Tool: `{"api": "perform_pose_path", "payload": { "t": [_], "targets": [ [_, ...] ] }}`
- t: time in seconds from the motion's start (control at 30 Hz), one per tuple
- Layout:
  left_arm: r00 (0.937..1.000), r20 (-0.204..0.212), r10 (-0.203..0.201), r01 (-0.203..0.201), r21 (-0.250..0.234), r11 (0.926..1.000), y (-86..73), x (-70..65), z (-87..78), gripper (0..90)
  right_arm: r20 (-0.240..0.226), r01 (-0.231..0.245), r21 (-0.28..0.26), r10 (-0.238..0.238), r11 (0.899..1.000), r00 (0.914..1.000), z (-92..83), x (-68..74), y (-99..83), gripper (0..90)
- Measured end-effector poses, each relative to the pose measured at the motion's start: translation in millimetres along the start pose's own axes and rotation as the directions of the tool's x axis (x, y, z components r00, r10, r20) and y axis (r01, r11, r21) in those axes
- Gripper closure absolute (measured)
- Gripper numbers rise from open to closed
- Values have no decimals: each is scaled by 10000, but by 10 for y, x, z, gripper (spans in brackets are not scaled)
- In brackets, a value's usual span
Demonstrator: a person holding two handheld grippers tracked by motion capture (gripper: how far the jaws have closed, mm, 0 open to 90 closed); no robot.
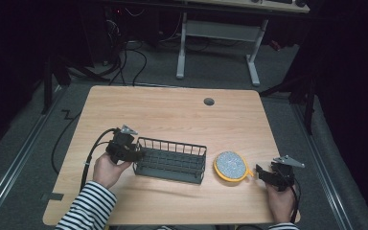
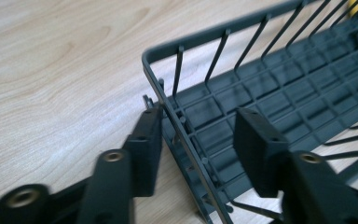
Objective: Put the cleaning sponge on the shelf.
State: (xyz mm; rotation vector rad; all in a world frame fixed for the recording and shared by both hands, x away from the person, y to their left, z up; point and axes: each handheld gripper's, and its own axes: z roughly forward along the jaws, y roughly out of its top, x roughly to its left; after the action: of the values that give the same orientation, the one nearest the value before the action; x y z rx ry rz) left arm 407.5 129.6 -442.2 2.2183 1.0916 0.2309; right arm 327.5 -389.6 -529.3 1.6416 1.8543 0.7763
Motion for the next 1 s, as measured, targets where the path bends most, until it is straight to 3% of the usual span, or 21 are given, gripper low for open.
{"api": "perform_pose_path", "payload": {
  "t": [0.13, 0.43, 0.7, 1.0],
  "targets": [
    [9996, -101, -270, 265, -445, 9987, -6, 63, -102, 409, -1, 3, 0, -3, 10000, 10000, 0, 0, 0, 331],
    [9960, -489, -742, 672, -1309, 9891, -118, 230, -318, 380, -7, 6, 1, -6, 10000, 10000, 0, 0, 0, 331],
    [9852, -648, -1589, 1476, -1521, 9773, -382, 429, -349, 380, -9, 5, 0, -5, 10000, 10000, 0, 0, 0, 330],
    [9663, -1028, -2362, 2146, -1860, 9588, -630, 563, -351, 337, -6, -11, 5, 11, 10000, 10000, 0, 1, 1, 330]
  ]
}}
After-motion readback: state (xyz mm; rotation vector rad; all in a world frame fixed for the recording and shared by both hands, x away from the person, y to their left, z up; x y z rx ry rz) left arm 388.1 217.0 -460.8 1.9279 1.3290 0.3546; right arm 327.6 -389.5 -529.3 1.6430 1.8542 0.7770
